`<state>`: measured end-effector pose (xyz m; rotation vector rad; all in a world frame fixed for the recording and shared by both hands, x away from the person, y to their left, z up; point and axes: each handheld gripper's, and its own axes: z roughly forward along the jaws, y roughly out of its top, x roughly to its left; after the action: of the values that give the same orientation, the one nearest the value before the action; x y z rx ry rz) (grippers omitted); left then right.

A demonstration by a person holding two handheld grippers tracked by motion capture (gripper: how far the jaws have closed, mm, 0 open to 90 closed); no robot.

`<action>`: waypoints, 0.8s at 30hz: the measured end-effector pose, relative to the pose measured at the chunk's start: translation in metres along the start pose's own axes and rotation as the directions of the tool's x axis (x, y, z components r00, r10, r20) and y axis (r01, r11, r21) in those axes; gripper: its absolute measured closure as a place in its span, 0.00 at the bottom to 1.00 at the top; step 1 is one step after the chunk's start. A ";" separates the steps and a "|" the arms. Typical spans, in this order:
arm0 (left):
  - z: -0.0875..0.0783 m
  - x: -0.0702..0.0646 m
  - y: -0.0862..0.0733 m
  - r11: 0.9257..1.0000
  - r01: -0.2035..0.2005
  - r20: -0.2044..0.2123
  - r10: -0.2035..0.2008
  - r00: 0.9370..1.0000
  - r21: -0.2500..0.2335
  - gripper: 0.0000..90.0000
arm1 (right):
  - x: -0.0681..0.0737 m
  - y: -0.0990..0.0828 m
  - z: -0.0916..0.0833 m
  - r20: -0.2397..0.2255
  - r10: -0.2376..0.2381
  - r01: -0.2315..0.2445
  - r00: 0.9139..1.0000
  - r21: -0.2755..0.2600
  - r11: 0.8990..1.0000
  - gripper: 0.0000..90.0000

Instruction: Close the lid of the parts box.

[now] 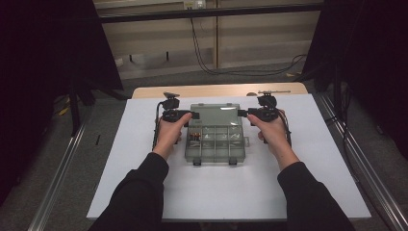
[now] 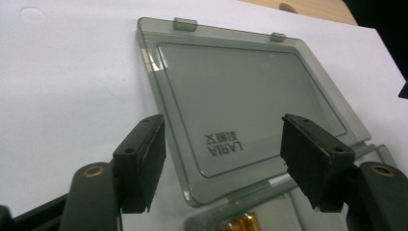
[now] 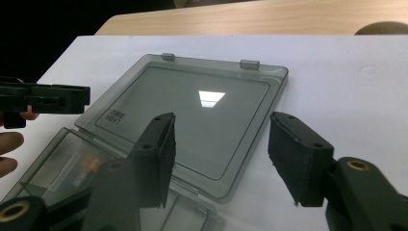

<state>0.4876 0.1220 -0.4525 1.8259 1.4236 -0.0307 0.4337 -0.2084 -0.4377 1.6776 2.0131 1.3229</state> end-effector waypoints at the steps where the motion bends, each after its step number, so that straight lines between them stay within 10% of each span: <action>1: 0.001 0.002 0.001 1.000 -0.001 0.001 0.001 1.000 0.004 0.37 | -0.001 -0.001 0.002 0.001 0.012 -0.012 1.000 0.004 1.000 0.49; 24: 0.017 0.012 0.001 0.998 0.038 0.015 -0.039 0.999 0.054 0.51 | -0.010 -0.013 0.042 0.016 0.095 -0.096 0.995 0.126 0.987 0.60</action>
<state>0.4998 0.1216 -0.4693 1.8370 1.4597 -0.1039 0.4554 -0.1953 -0.4757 1.8535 2.0755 1.2364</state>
